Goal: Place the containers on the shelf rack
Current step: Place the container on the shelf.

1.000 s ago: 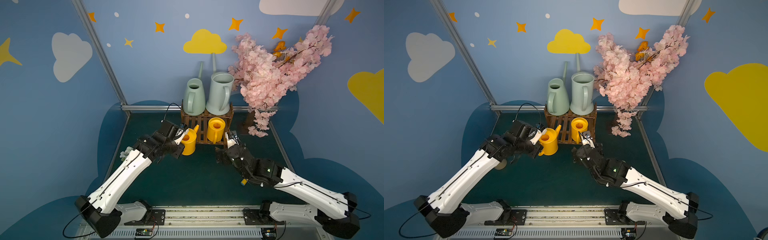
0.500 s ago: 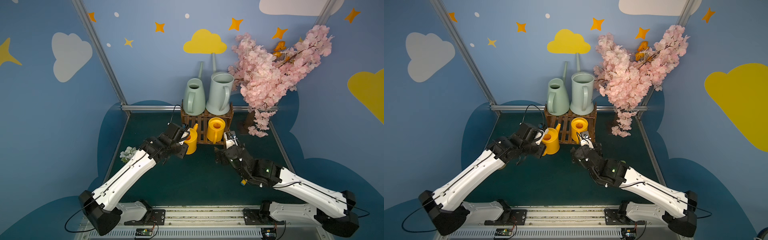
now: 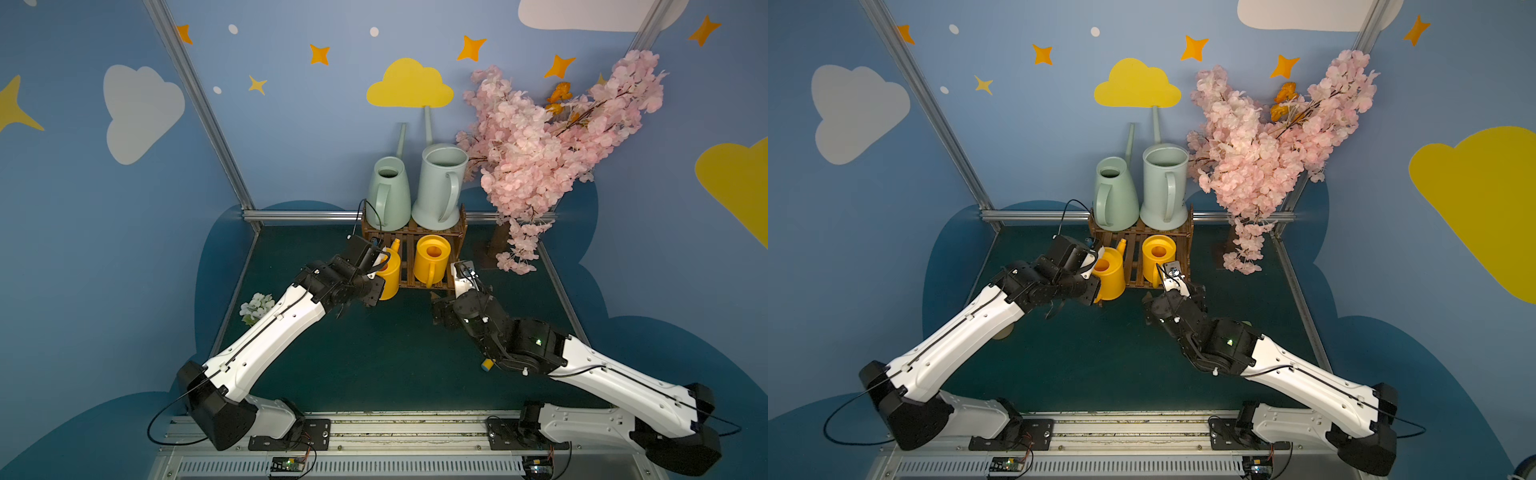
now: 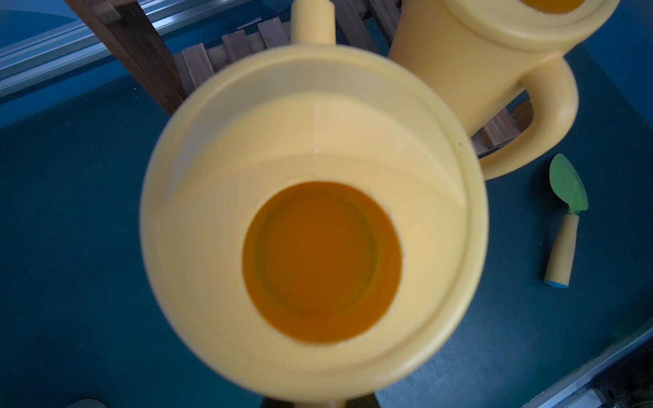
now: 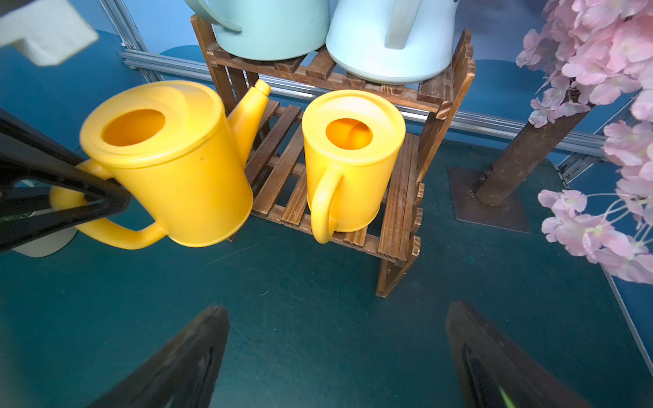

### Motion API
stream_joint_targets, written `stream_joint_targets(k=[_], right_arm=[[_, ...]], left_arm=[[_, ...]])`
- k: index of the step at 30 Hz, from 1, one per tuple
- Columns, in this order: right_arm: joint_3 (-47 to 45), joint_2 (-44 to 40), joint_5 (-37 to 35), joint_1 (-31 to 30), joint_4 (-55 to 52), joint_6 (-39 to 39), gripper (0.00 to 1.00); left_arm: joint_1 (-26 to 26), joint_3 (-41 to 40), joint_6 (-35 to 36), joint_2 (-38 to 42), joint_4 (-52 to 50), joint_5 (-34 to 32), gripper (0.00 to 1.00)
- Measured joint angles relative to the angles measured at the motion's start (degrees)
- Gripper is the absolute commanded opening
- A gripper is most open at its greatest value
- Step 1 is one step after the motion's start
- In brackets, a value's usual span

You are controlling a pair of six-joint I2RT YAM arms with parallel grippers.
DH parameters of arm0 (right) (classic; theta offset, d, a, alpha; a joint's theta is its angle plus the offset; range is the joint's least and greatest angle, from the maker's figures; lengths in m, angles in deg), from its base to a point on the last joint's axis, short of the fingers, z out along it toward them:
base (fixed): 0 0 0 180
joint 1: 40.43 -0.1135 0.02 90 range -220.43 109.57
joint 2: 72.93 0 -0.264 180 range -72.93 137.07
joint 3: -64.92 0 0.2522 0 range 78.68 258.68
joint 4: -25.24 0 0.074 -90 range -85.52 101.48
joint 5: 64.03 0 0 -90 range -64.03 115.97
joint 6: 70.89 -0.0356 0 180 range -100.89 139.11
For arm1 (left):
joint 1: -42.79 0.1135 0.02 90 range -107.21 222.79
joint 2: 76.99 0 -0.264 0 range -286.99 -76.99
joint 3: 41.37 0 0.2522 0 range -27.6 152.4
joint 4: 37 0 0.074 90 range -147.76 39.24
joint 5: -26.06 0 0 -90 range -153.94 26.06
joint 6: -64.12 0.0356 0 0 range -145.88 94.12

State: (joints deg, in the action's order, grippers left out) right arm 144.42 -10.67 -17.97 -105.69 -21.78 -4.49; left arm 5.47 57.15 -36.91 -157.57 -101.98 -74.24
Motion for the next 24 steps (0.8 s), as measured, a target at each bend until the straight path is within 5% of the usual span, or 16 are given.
stream_joint_targets(k=[24], right_arm=[[-1.9,-2.3,0.0,0.1,0.4,0.1,0.98]], left_arm=[[-0.1,5.4,-3.2,-9.0,1.8,-3.7,0.03]])
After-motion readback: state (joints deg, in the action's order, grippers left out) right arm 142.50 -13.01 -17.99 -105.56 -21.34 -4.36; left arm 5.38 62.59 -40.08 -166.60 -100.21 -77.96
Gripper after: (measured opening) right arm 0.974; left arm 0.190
